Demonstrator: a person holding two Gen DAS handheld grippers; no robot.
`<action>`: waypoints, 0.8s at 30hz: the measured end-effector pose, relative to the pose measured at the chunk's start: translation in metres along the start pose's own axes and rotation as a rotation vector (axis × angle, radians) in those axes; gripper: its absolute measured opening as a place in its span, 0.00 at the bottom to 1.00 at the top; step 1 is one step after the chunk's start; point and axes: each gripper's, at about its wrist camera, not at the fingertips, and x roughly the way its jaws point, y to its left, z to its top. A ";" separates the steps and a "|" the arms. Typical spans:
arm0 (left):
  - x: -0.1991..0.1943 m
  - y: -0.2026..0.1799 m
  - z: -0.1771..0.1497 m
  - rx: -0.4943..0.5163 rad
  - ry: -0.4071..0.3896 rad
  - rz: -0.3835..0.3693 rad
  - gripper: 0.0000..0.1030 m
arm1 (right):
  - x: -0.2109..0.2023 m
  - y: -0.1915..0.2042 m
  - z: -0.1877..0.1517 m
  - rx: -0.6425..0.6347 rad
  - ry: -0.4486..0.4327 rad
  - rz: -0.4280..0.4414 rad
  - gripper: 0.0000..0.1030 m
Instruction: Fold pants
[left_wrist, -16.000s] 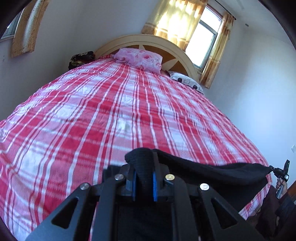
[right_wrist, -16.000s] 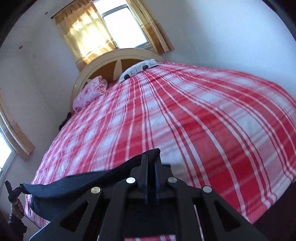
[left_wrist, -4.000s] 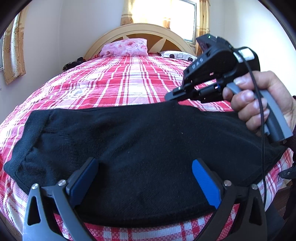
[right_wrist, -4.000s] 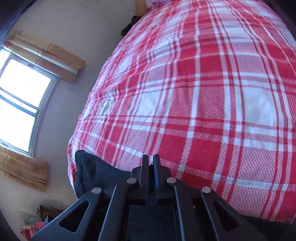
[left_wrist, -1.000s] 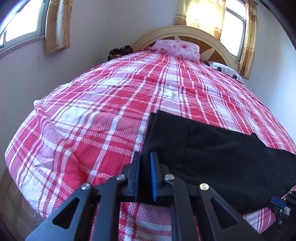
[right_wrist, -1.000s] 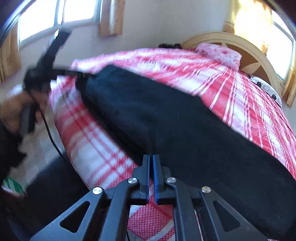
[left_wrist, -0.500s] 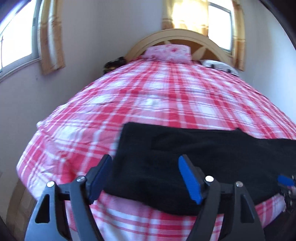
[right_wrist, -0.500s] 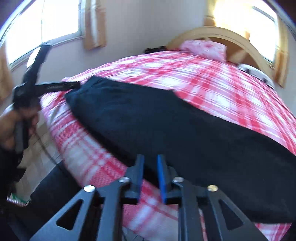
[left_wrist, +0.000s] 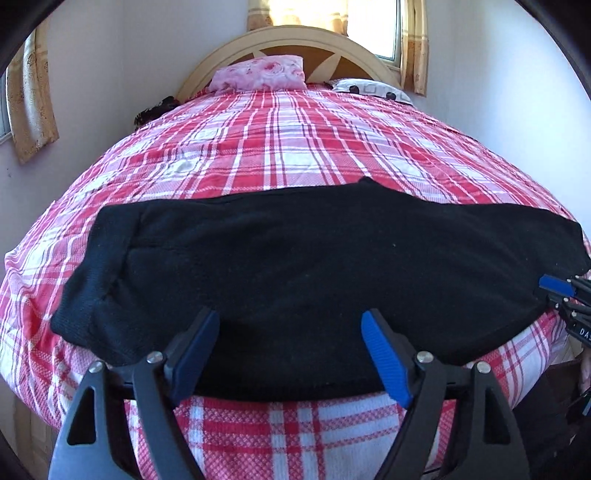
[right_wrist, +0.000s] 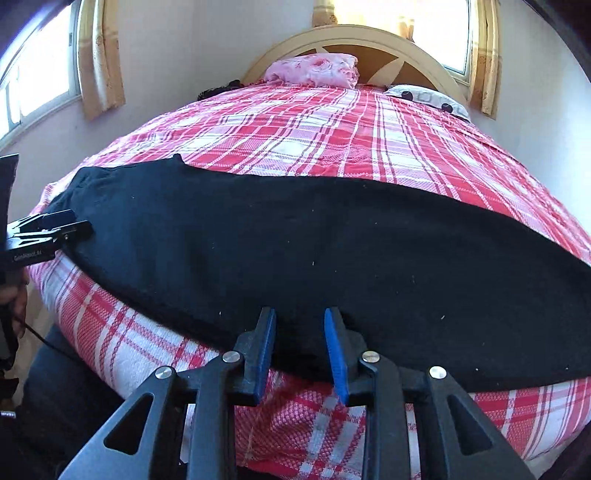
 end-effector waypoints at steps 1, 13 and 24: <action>-0.003 -0.003 0.001 0.003 -0.003 -0.004 0.80 | 0.000 0.001 -0.001 0.000 -0.001 -0.001 0.28; -0.006 -0.113 0.032 0.083 -0.018 -0.229 0.91 | -0.040 -0.109 0.003 0.146 -0.031 -0.170 0.40; 0.037 -0.180 0.028 0.184 0.080 -0.180 1.00 | -0.041 -0.170 -0.026 0.247 -0.022 -0.250 0.42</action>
